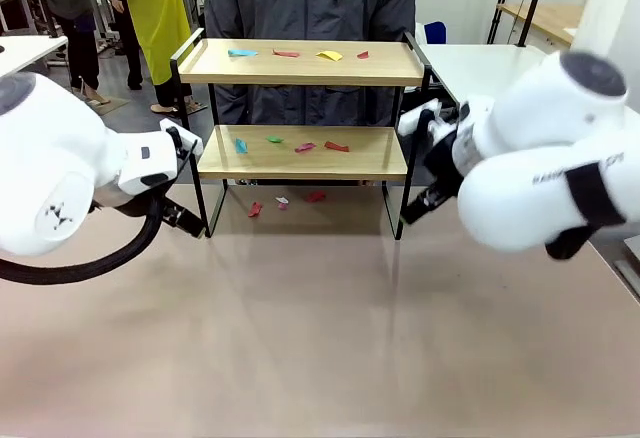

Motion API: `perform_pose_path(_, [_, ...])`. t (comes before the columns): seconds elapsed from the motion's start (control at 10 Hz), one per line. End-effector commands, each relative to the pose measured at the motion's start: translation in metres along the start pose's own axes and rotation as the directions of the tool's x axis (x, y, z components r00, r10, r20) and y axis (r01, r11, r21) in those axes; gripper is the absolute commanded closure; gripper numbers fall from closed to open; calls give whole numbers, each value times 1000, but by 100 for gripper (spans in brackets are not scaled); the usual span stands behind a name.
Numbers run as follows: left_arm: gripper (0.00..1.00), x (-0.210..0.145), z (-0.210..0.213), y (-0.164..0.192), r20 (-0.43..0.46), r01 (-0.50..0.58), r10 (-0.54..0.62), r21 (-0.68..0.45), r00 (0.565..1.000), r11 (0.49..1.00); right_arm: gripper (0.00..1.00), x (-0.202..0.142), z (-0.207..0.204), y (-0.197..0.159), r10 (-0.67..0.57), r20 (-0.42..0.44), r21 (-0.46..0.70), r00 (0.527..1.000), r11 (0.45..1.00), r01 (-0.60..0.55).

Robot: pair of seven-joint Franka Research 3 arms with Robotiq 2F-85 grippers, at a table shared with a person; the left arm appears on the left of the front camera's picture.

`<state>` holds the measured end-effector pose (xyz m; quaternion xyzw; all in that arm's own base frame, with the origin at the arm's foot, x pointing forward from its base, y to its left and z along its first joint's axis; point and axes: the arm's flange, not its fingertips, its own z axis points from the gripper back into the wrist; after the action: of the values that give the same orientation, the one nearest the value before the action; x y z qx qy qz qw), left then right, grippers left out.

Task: Clean the shelf.
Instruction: Pick up the Duster handed by the human.

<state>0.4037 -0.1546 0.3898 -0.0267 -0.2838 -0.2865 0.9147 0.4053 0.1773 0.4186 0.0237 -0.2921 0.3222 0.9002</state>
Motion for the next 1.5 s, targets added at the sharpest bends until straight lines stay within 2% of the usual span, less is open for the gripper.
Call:
perform_pose_path(0.0, [0, 10, 45, 26, 37, 44, -40, -105, 999, 994, 0, 18, 48, -35, 5, 72, 56, 997, 998, -9])
perform_pose_path(0.1, [0, 14, 67, 44, 55, 80, -73, -133, 996, 988, 0, 20, 69, -56, -15, 116, 68, 993, 998, 8])
perform_pose_path(0.2, [0, 12, 82, 62, 65, 150, -139, -210, 988, 966, 0, 14, 82, -77, -21, 146, 93, 989, 996, 7])
perform_pose_path(0.4, [0, -4, 109, 106, 173, 312, -266, -348, 948, 884, 0, -2, 94, -126, -24, 222, 137, 975, 991, -6])
perform_pose_path(0.5, [0, -15, 119, 131, 248, 395, -319, -374, 914, 839, 0, -13, 93, -156, -55, 260, 173, 964, 985, 10])
perform_pose_path(0.6, [0, -26, 118, 152, 320, 493, -388, -390, 864, 777, 0, -26, 86, -179, -36, 274, 194, 961, 981, -19])
perform_pose_path(0.7, [0, -31, 112, 177, 346, 513, -395, -393, 851, 763, 0, -38, 79, -197, -53, 297, 163, 953, 987, 4])
perform_pose_path(0.8, [0, -35, 104, 195, 382, 518, -373, -417, 845, 747, 0, -49, 71, -208, -59, 332, 192, 942, 981, -7])
perform_pose_path(0.9, [0, -42, 95, 206, 424, 555, -386, -417, 819, 720, 0, -58, 59, -219, -46, 356, 194, 933, 981, -26])
perform_pose_path(1.0, [0, -45, 89, 208, 459, 572, -393, -364, 797, 735, 0, -63, 46, -229, -49, 396, 194, 917, 980, -32])
perform_pose_path(1.1, [0, -52, 116, 192, 398, 534, -388, -382, 832, 754, 0, -65, 84, -205, -67, 301, 158, 951, 987, 19])
perform_pose_path(1.4, [0, -52, 116, 192, 398, 534, -388, -382, 832, 754, 0, -65, 84, -205, -67, 301, 158, 951, 987, 19])
